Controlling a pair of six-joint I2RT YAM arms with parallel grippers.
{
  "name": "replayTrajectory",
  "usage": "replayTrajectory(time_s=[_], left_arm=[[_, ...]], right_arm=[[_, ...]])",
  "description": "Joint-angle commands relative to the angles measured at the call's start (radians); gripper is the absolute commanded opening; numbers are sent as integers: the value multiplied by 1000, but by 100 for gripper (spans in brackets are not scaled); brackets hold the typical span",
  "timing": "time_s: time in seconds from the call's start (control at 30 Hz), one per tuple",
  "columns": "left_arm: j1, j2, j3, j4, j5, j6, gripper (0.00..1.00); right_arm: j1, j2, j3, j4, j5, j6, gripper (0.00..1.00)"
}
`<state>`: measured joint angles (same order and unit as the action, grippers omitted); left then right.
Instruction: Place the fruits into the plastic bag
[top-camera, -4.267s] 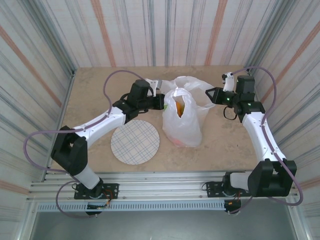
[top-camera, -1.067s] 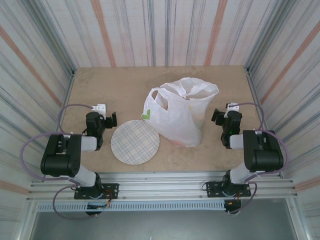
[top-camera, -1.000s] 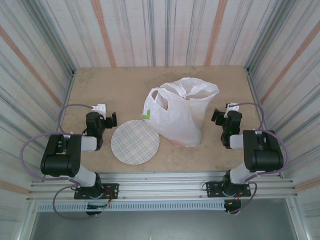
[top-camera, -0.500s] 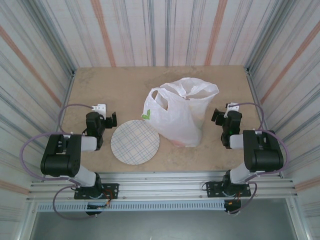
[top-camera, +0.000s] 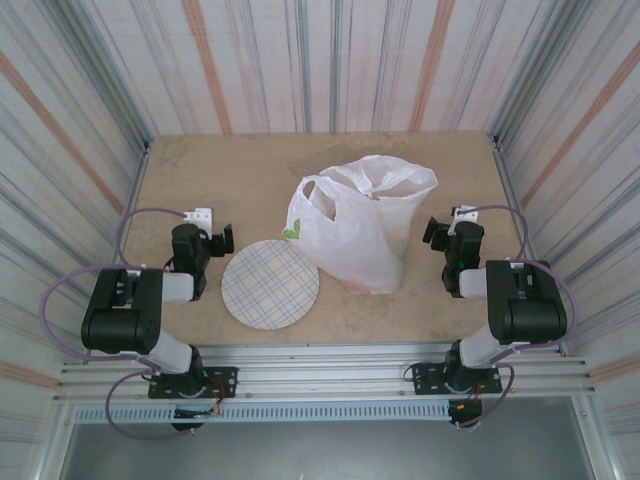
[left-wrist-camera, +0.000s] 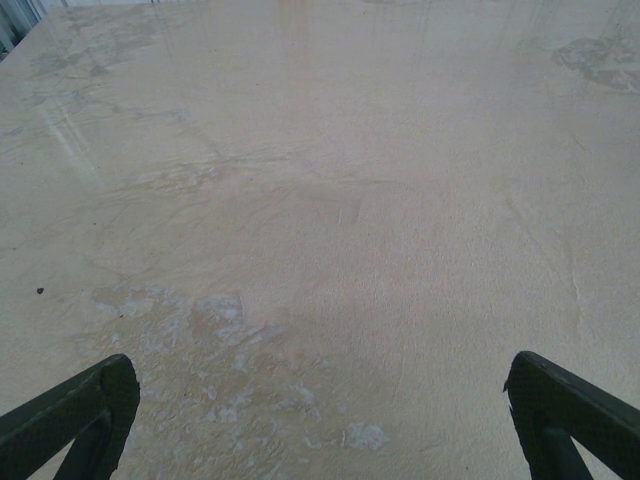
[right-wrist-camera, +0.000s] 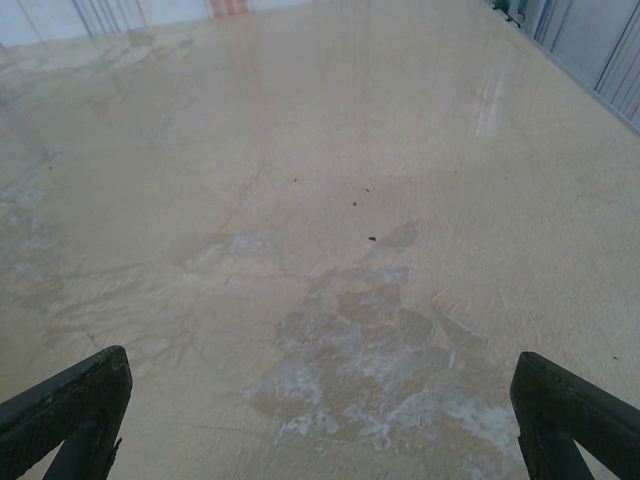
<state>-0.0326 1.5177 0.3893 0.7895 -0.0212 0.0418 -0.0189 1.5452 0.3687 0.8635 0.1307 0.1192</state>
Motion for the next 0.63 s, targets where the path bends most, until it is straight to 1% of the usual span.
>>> replayTrajectory(time_s=[0.0, 0.43, 0.5, 0.6], left_arm=[[4, -9, 16, 7, 7, 22, 99], [4, -8, 17, 7, 11, 22, 99], [5, -6, 25, -5, 40, 33, 99], [6, -10, 20, 2, 45, 32, 99]], right_arm=[[8, 0, 13, -1, 1, -17, 99], [2, -1, 15, -7, -12, -14, 99], [1, 0, 15, -5, -14, -15, 99], [1, -1, 15, -6, -14, -14, 99]])
